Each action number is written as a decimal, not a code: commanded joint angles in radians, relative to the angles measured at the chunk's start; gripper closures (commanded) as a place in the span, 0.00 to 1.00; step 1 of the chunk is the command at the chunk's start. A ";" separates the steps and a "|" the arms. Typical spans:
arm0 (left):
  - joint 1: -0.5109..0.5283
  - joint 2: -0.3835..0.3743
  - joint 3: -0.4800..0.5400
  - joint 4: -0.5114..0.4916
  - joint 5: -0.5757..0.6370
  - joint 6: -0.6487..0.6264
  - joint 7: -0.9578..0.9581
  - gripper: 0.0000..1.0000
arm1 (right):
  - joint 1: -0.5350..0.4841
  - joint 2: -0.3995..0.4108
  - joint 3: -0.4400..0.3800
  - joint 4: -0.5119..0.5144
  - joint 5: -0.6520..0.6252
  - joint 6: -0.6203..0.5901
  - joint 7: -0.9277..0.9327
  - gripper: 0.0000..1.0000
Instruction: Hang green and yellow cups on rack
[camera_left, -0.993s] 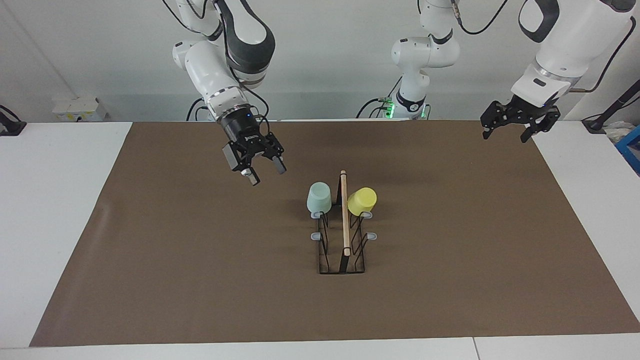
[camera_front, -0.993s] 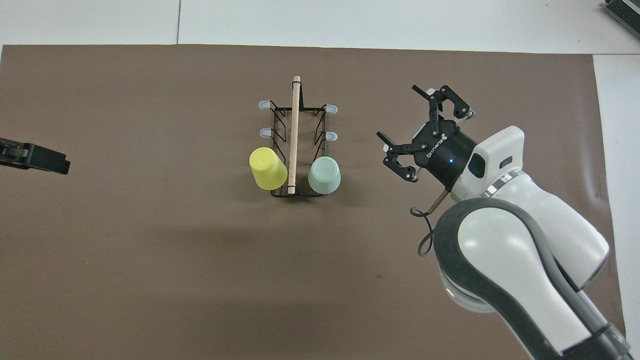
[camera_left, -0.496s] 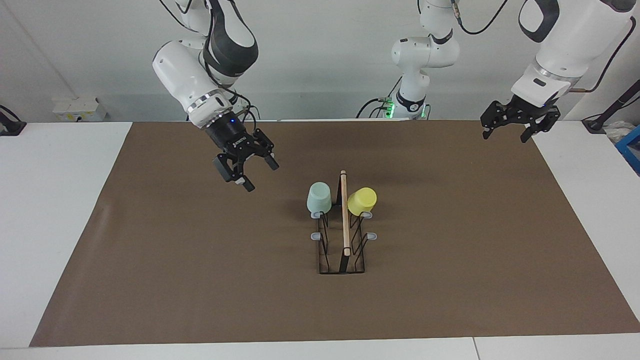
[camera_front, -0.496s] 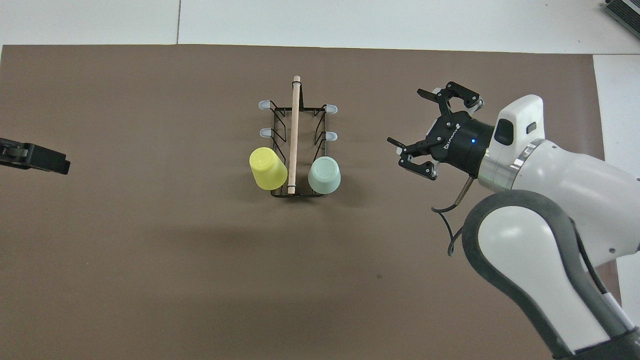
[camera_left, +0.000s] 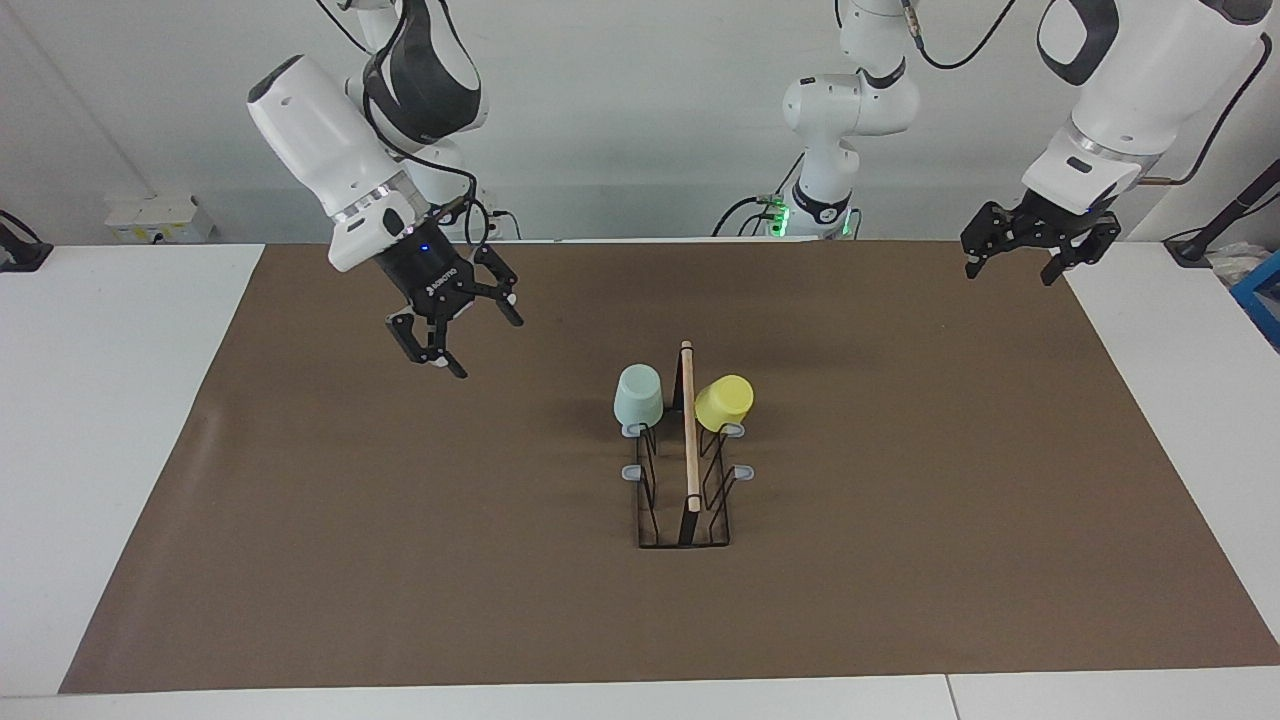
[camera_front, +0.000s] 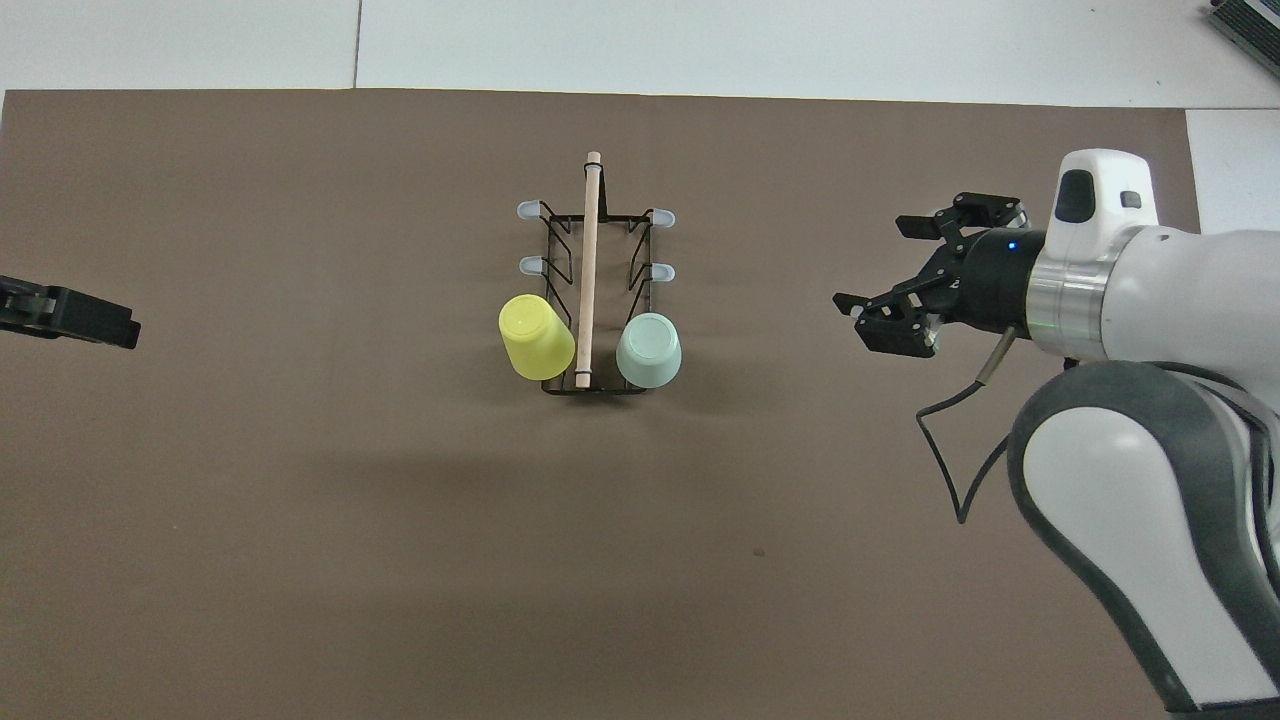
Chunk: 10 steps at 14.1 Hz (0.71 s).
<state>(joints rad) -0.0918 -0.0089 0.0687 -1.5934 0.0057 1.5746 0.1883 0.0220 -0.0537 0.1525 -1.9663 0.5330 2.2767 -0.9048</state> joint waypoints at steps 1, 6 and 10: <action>0.000 -0.016 0.003 -0.017 -0.013 -0.005 0.014 0.00 | -0.066 0.009 0.015 0.032 -0.073 -0.133 0.079 0.00; 0.000 -0.016 0.003 -0.019 -0.013 -0.005 0.014 0.00 | -0.119 0.012 0.019 0.086 -0.212 -0.362 0.185 0.00; 0.000 -0.016 0.003 -0.017 -0.013 -0.005 0.014 0.00 | -0.146 0.009 0.015 0.086 -0.339 -0.514 0.190 0.00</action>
<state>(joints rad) -0.0918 -0.0089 0.0687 -1.5935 0.0057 1.5746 0.1884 -0.0875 -0.0525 0.1539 -1.8971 0.2460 1.8347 -0.7334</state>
